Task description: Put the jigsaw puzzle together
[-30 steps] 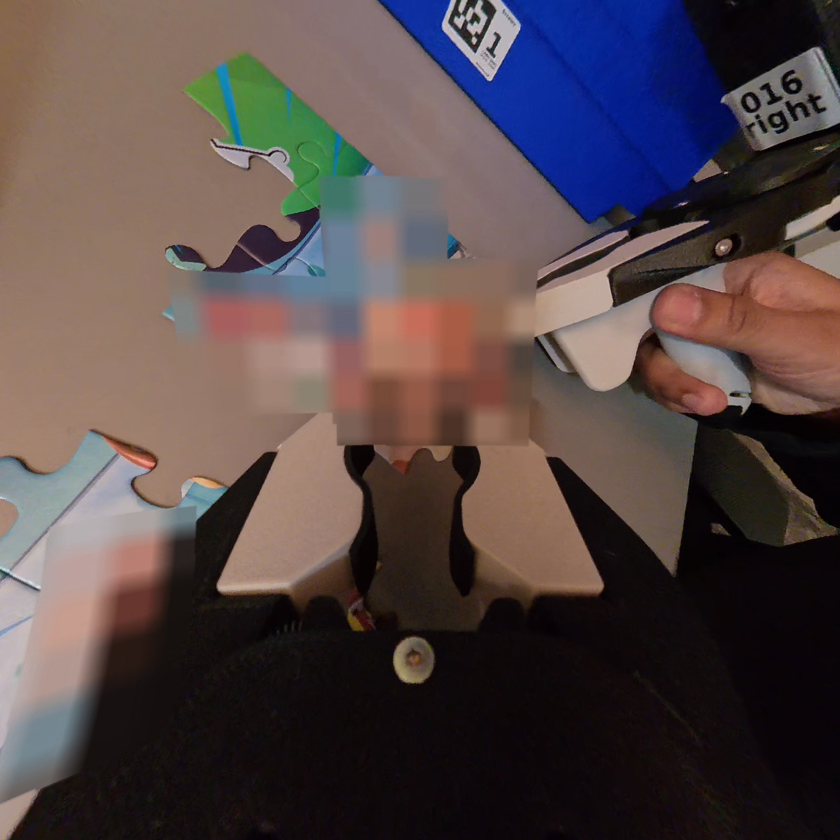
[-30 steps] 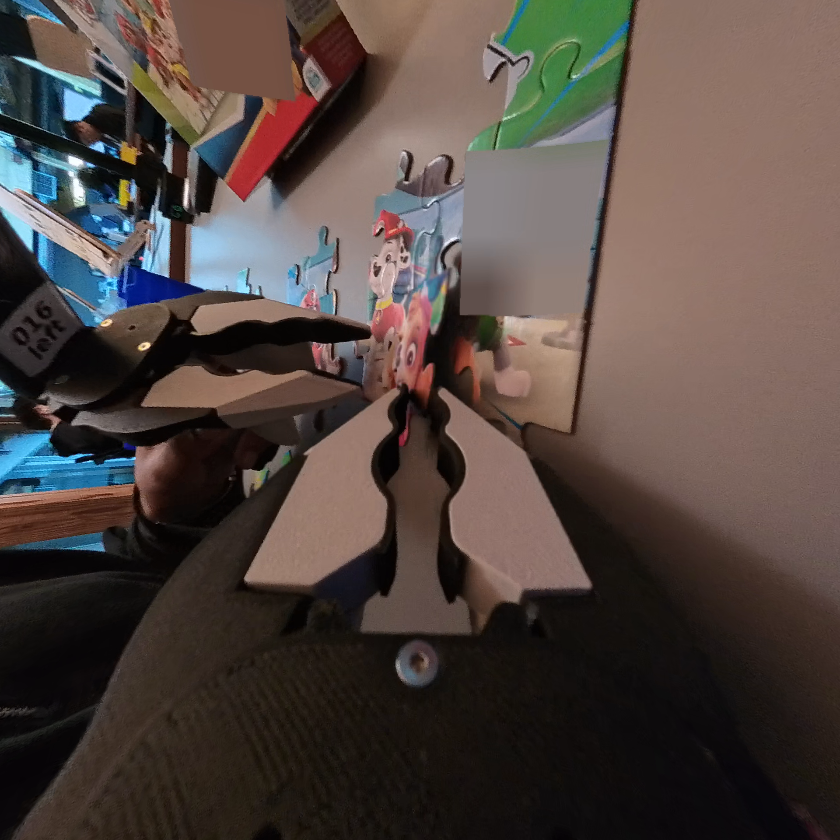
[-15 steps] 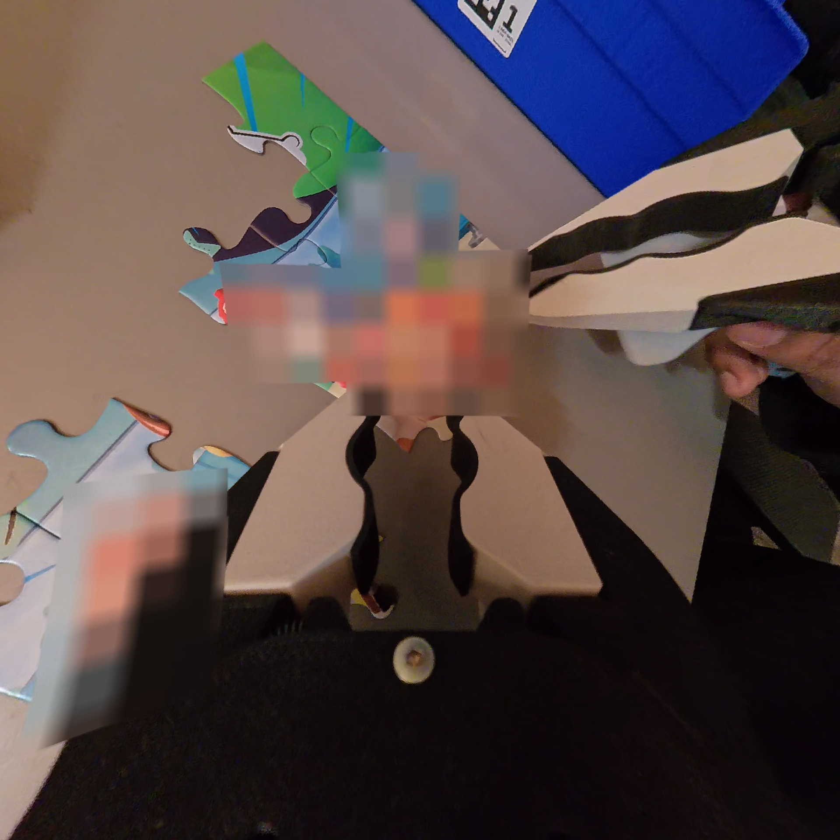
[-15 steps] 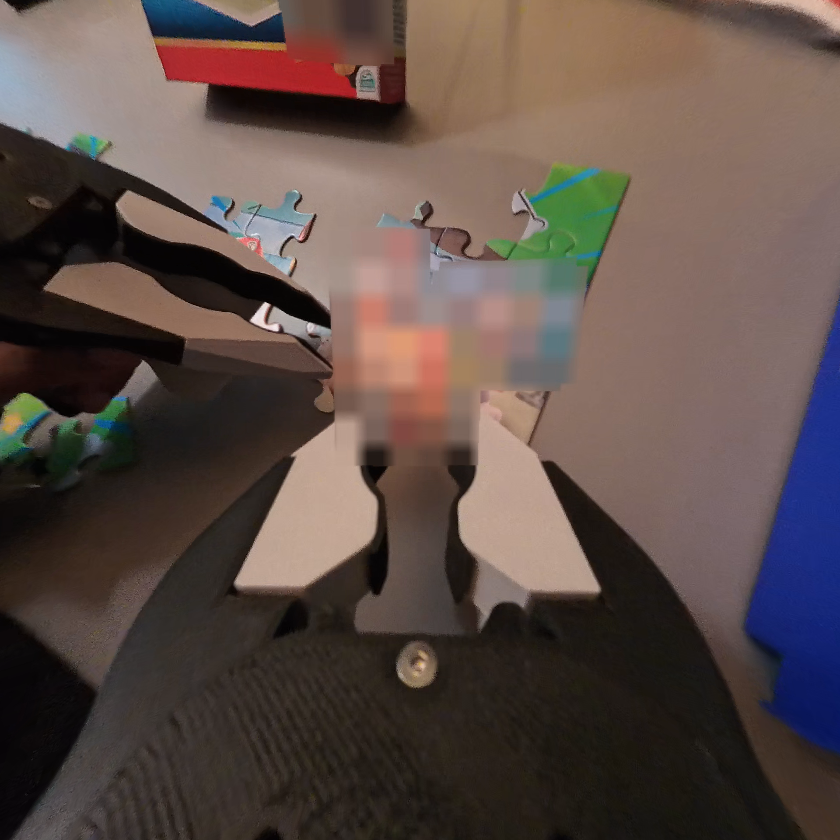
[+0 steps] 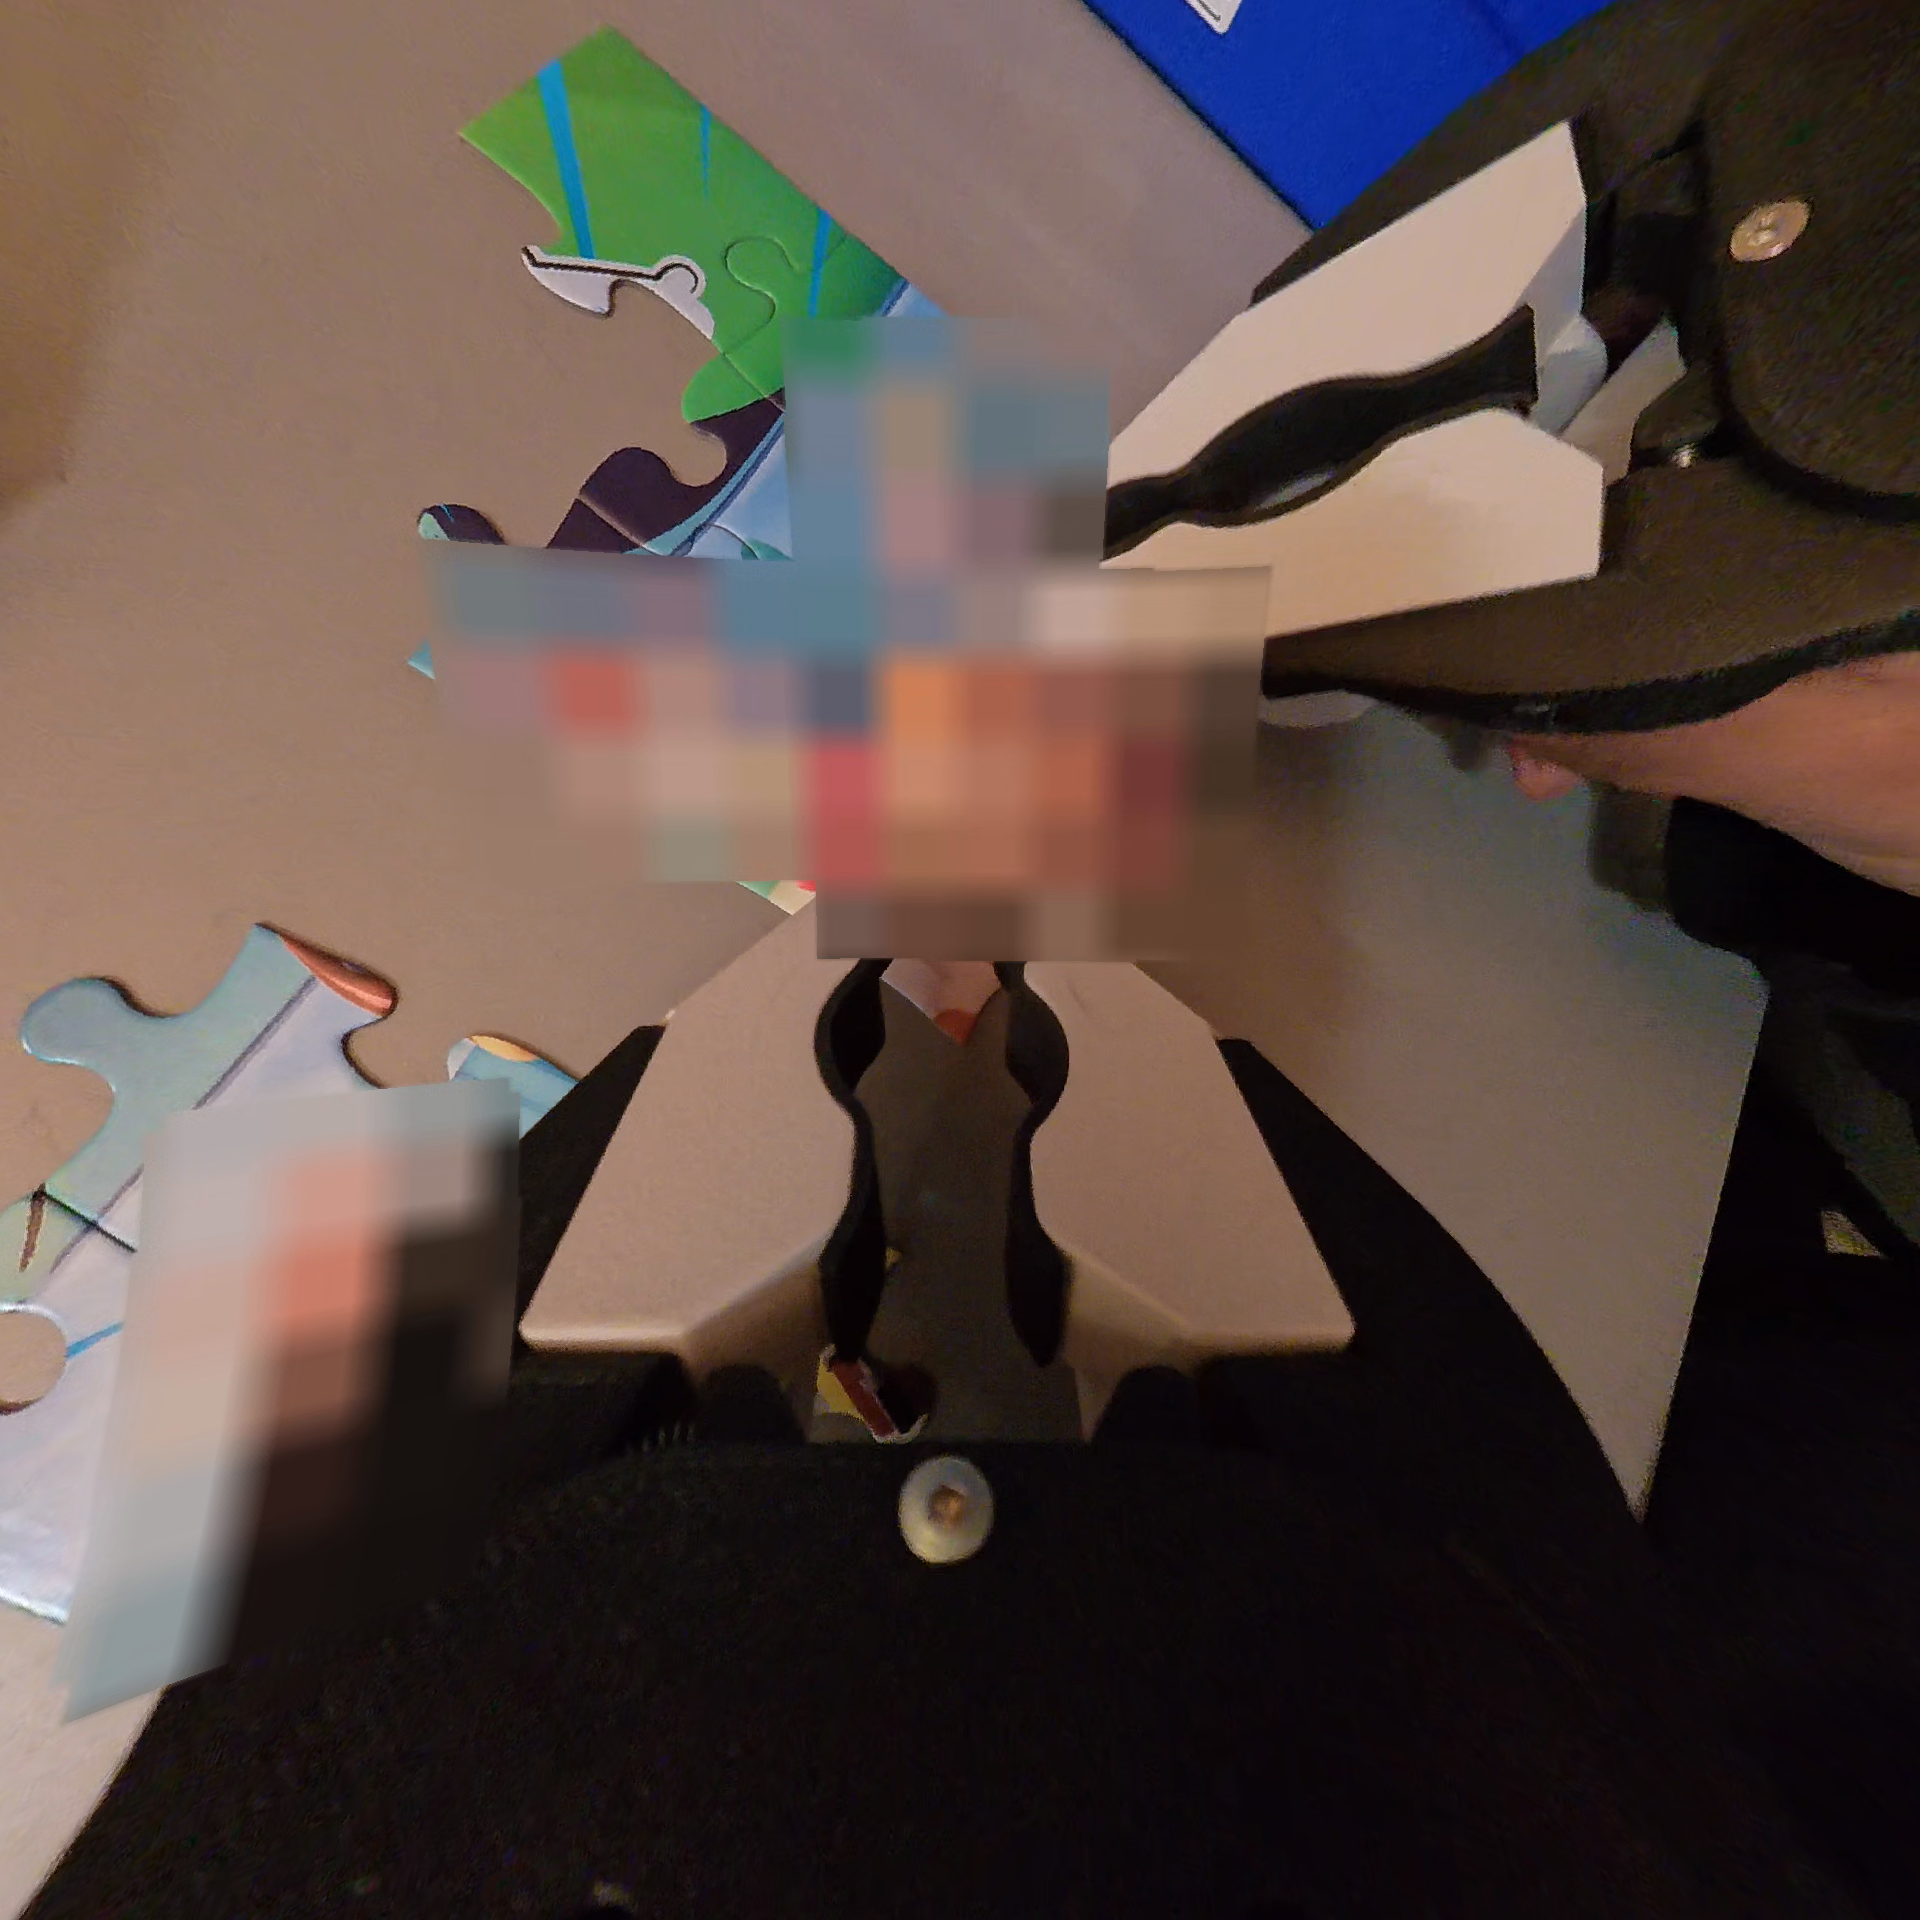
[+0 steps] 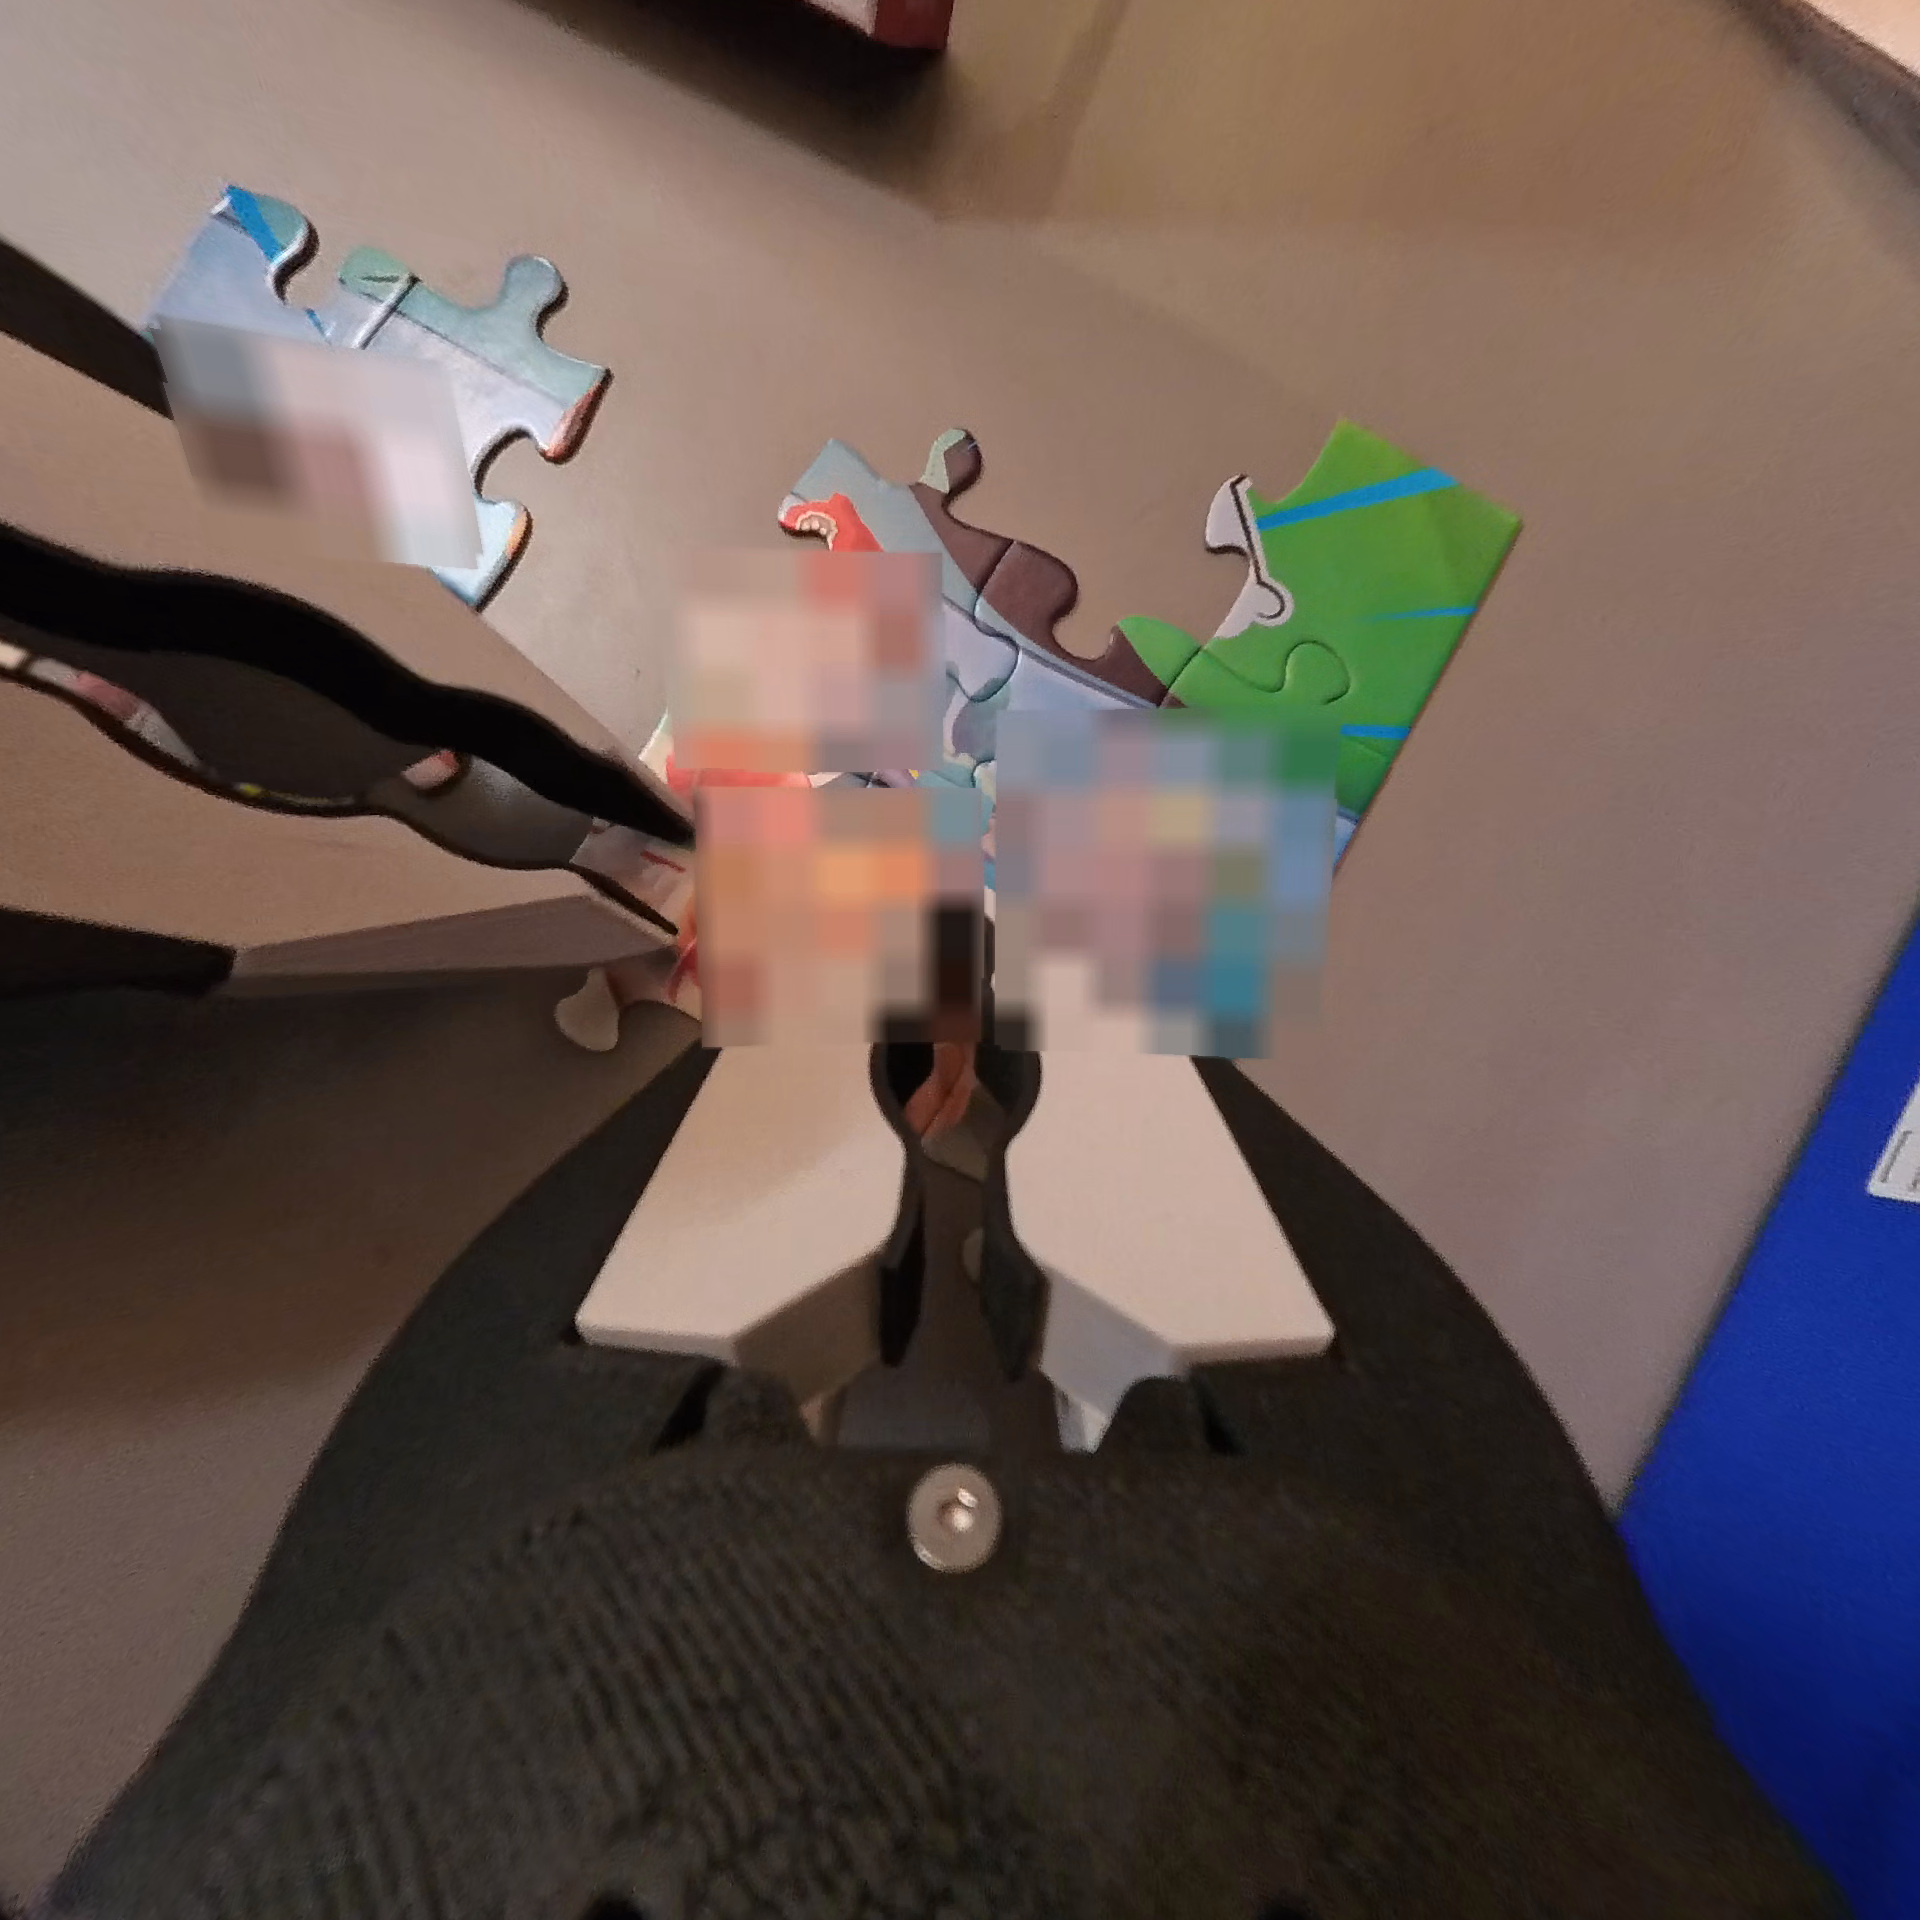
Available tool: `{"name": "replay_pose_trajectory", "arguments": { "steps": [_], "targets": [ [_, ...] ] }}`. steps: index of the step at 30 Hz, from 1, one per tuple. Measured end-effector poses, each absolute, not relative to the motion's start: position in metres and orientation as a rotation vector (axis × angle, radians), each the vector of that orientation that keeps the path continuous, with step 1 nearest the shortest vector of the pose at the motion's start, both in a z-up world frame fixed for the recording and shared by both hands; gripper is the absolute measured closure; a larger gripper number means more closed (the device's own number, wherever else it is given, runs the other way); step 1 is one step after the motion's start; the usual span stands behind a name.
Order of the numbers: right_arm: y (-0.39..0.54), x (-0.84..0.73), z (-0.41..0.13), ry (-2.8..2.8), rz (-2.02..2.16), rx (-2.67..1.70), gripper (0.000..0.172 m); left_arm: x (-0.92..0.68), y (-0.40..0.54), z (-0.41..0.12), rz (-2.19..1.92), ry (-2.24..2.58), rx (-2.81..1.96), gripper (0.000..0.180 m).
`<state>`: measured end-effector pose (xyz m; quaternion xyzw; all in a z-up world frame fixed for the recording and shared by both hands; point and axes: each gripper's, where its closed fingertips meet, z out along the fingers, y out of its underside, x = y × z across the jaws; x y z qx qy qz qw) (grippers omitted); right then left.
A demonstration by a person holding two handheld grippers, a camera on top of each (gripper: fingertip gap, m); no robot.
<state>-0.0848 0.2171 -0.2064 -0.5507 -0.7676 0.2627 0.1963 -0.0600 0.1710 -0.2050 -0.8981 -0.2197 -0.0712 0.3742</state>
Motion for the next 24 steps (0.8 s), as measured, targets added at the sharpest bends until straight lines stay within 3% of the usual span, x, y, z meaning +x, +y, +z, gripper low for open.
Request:
{"name": "replay_pose_trajectory", "arguments": {
  "steps": [21, 24],
  "targets": [
    [0.189, -0.072, -0.208, -2.238, 0.853, -1.433, 0.172, -0.063, 0.168, -0.205, -0.180, -0.596, -2.293, 0.166],
    [0.184, -0.073, -0.205, -2.246, 0.888, -1.412, 0.172, -0.062, 0.165, -0.208, -0.193, -0.598, -2.299, 0.180]
  ]
}}
